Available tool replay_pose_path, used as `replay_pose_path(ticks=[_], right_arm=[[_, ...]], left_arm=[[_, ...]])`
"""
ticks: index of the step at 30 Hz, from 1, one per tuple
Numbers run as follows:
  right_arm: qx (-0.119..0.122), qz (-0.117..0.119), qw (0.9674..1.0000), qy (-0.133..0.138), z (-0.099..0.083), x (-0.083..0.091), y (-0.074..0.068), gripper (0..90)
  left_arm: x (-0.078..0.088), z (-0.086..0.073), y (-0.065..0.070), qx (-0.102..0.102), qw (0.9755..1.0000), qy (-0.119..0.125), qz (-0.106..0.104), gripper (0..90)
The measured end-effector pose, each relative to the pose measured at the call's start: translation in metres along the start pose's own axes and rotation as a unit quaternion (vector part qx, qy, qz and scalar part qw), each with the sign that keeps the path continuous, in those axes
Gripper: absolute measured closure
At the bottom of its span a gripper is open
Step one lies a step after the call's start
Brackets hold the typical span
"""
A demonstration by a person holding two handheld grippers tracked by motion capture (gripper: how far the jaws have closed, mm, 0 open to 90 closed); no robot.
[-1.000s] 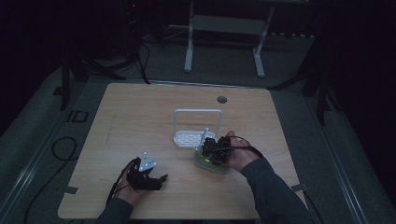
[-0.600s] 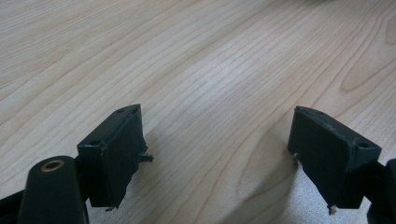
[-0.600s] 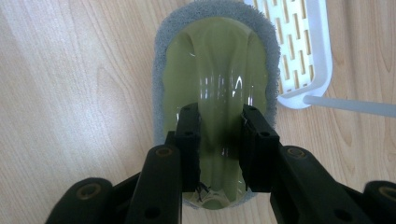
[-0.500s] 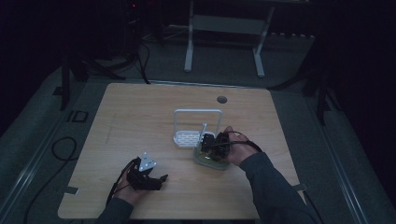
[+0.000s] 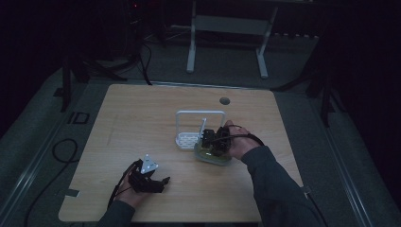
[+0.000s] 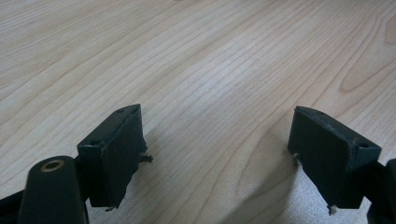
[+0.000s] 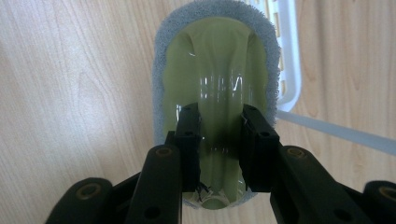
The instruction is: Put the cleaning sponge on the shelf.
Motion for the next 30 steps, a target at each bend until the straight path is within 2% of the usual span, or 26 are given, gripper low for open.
replay_pose_path(ticks=[6,20,30], right_arm=[[0.011,0.000,0.9999,0.006,0.005,0.006,0.004,71.3],[0.042,-0.008,0.9991,0.004,0.018,0.002,0.007,71.5],[0.055,-0.032,0.9979,0.012,0.023,0.001,0.012,71.5]], left_arm=[[0.000,0.000,0.000,0.000,1.0000,0.000,0.000,18.6],[0.000,0.000,0.000,-0.001,1.0000,0.000,0.000,18.6],[0.000,0.000,0.000,-0.001,1.0000,0.001,0.000,18.6]])
Point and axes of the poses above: each handheld gripper's, and its own axes: x roughly backward along the jaws, z roughly out of its top, y roughly to its right, the point moved 2 cm from there along -x, roughly forward along the jaws, and after that the axes turned 5 degrees about -y, right-handed, at the moved point
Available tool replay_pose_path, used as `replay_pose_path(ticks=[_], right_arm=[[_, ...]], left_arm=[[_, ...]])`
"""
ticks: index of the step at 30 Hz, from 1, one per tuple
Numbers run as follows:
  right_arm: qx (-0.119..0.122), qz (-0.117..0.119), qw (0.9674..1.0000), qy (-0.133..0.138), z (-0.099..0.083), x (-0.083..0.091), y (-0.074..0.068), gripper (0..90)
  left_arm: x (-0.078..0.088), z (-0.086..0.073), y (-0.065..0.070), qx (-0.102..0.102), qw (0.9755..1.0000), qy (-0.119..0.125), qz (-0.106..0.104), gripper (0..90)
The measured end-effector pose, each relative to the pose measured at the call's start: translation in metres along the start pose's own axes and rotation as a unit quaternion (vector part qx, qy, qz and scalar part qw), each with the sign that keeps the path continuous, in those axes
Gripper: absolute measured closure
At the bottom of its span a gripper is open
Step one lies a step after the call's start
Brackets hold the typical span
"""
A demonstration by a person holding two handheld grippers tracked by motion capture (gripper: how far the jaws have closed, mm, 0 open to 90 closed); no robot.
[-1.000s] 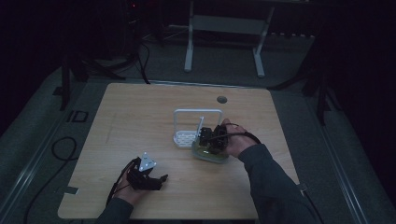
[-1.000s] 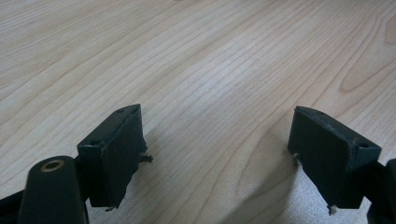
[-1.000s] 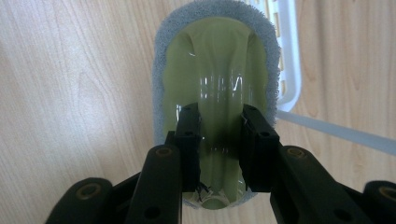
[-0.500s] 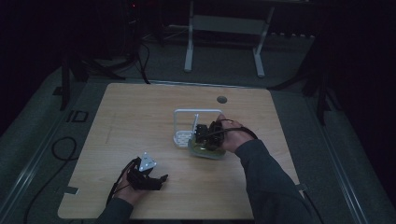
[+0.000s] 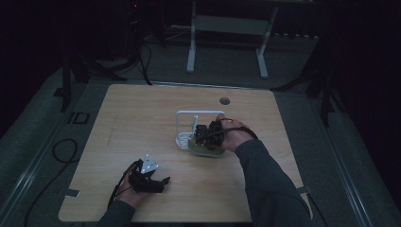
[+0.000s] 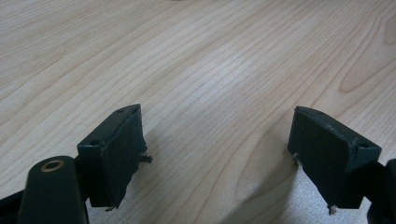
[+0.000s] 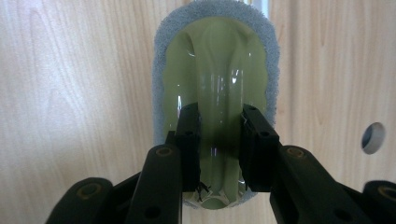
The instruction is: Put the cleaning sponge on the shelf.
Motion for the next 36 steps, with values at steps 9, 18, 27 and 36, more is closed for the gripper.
replay_pose_path(ticks=[9,18,27,36], right_arm=[[0.016,-0.022,0.9996,0.004,0.007,-0.001,0.001,71.5],[0.021,-0.025,0.9995,0.004,0.014,-0.007,0.001,71.6],[0.032,-0.032,0.9990,-0.004,0.020,-0.013,0.001,71.6],[0.040,-0.038,0.9984,-0.009,0.026,-0.018,0.000,71.6]], left_arm=[[0.000,0.000,0.000,0.001,1.0000,0.001,0.000,18.6],[0.000,0.000,0.000,0.000,1.0000,0.001,-0.001,18.6],[-0.001,0.001,0.000,-0.002,1.0000,0.000,-0.002,18.6],[-0.001,0.001,0.000,-0.002,1.0000,0.000,-0.002,18.5]])
Point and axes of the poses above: each handheld gripper's, and its own axes: x roughly backward along the jaws, z roughly out of its top, y roughly to its right, the point moved 2 cm from there along -x, roughly forward along the jaws, and after that the axes turned 5 degrees about -y, right-handed, at the moved point
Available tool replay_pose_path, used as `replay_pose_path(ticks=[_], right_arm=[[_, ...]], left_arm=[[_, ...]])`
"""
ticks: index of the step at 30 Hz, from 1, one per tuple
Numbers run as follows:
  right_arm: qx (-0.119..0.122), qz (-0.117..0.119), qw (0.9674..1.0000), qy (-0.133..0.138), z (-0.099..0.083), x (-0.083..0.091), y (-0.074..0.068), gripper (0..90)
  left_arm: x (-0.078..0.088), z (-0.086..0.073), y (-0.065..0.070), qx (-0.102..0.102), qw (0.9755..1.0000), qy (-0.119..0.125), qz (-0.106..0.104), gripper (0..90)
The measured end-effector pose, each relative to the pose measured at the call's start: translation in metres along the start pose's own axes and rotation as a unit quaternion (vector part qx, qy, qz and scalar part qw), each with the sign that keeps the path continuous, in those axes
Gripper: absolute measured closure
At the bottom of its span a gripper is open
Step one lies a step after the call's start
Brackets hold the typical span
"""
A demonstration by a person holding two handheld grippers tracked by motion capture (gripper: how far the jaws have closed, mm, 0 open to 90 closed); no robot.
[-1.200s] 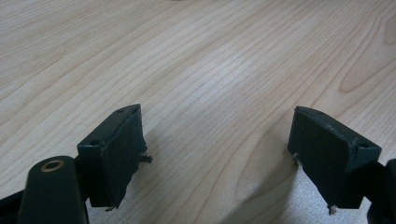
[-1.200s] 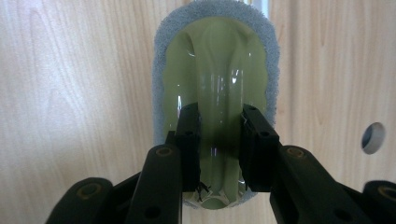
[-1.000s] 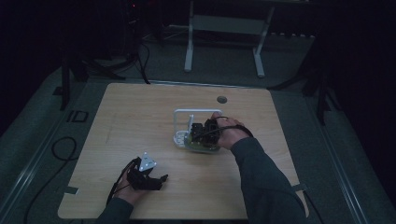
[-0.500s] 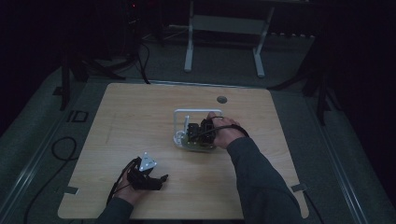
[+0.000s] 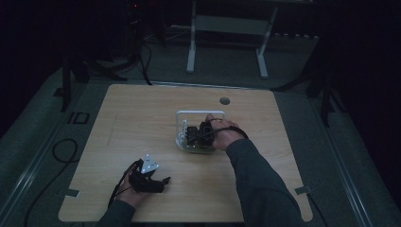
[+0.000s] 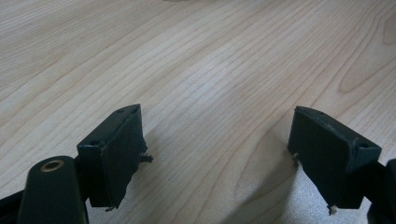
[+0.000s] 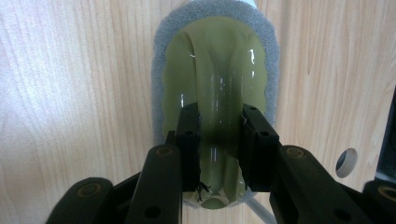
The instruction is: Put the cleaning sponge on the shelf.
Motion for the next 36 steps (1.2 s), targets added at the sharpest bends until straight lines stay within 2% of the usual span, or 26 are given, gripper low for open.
replay_pose_path(ticks=[6,12,36], right_arm=[[0.008,-0.007,0.9999,-0.008,0.001,-0.003,0.000,71.6],[0.006,-0.009,0.9999,-0.002,0.004,-0.007,0.002,71.6],[0.012,-0.021,0.9996,-0.016,0.013,-0.018,0.004,71.5]], left_arm=[[0.000,0.000,0.000,0.000,1.0000,0.000,0.000,18.6],[0.000,0.000,0.000,0.000,1.0000,0.000,0.000,18.6],[0.000,0.000,0.000,0.000,1.0000,0.001,0.000,18.6]])
Point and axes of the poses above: each handheld gripper's, and its own axes: x roughly backward along the jaws, z roughly out of its top, y roughly to its right, the point moved 2 cm from there along -x, roughly forward along the jaws, and after that the axes turned 5 degrees about -y, right-handed, at the moved point
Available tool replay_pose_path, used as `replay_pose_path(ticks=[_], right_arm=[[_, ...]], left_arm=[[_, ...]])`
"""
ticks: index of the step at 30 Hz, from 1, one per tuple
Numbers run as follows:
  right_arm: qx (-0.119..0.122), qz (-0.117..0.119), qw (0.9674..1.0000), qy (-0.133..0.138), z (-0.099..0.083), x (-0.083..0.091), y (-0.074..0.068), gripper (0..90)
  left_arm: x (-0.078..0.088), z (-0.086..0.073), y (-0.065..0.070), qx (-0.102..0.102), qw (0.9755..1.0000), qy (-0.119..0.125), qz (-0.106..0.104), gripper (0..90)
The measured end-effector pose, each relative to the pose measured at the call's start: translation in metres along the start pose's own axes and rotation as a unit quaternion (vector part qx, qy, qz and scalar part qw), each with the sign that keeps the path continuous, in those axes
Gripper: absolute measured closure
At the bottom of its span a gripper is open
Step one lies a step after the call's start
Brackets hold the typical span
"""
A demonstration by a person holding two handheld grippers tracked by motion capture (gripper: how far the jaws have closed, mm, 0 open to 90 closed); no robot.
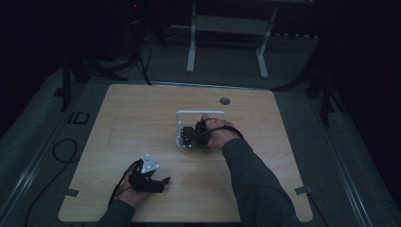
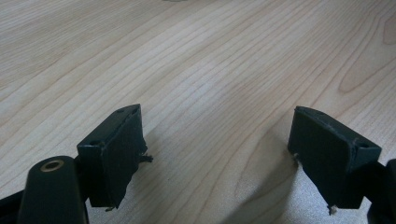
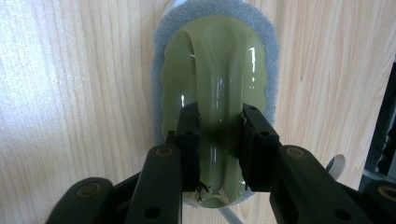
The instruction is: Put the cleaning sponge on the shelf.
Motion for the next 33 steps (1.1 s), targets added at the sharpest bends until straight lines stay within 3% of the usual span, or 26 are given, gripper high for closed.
replay_pose_path(ticks=[11,33], right_arm=[[-0.007,-0.003,1.0000,-0.005,-0.0009,-0.0027,0.0019,71.5],[-0.024,-0.033,0.9991,-0.014,-0.0036,-0.0097,0.0057,71.5]], left_arm=[[0.0000,0.0000,0.0000,0.000,1.0000,0.000,0.000,18.6],[0.0000,0.0000,0.0000,0.000,1.0000,0.000,0.000,18.6]])
Point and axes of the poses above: each handheld gripper's, and its own axes: x roughly backward along the jaws, z roughly out of its top, y roughly to its right, the point moved 2 cm from there along -x, roughly forward along the jaws, and after that the axes turned 5 degrees about -y, right-handed, at the moved point
